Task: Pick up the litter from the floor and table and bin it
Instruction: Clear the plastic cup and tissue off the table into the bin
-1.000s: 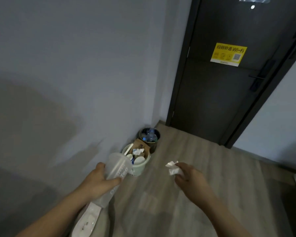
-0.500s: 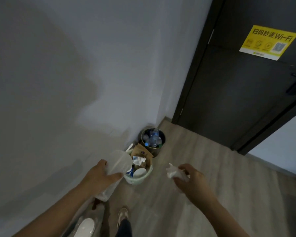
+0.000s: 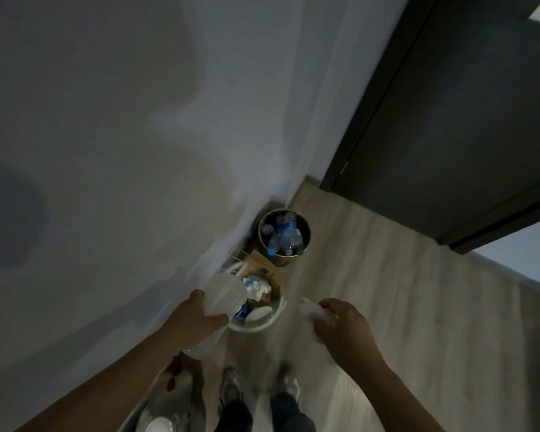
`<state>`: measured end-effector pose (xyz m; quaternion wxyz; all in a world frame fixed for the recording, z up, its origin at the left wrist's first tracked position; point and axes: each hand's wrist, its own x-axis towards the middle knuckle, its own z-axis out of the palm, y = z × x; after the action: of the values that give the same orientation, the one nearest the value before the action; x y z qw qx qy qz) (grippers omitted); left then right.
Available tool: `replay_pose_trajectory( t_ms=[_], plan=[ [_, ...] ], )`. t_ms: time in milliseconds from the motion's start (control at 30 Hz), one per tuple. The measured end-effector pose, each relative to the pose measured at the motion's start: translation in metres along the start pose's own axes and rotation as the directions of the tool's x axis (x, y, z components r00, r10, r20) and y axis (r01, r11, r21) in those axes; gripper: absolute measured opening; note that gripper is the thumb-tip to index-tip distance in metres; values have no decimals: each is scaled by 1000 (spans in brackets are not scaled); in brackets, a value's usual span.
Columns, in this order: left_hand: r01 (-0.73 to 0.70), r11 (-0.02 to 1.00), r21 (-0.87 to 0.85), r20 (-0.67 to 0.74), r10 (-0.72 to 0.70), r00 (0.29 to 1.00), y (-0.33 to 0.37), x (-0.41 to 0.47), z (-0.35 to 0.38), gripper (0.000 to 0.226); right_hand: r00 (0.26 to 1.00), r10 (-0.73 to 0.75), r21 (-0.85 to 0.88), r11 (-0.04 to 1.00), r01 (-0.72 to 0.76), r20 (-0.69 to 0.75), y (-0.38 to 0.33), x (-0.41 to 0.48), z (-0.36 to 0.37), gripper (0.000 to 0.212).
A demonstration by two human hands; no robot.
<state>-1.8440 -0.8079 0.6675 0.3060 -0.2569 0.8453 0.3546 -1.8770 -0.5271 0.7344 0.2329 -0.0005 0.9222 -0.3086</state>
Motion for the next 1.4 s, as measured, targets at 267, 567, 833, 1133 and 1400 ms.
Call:
replay_pose_trajectory(
  t_ms=[267,567,833,1133,1400],
  plan=[
    [74,997,4,-118,-73,990,3,92,37,72,990,29,-17,1000,-27,138,31,100,32,26],
    [159,983,-95,-75,-166,983,-6,221,102,73,978,39,2,999,-40,207,79,212,101,23],
    [129,990,-60,-172,-138,975,-44,320,167,64,958,54,24,998,-64,280,140,288,189,33],
    [206,978,35,-111,-202,973,-100,369,225,75,987,41,-34,999,-36,157,175,342,277,34],
    [260,966,11,-83,-258,962,-108,371,234,70,939,188,-182,973,-139,288,181,367,329,46]
  ],
)
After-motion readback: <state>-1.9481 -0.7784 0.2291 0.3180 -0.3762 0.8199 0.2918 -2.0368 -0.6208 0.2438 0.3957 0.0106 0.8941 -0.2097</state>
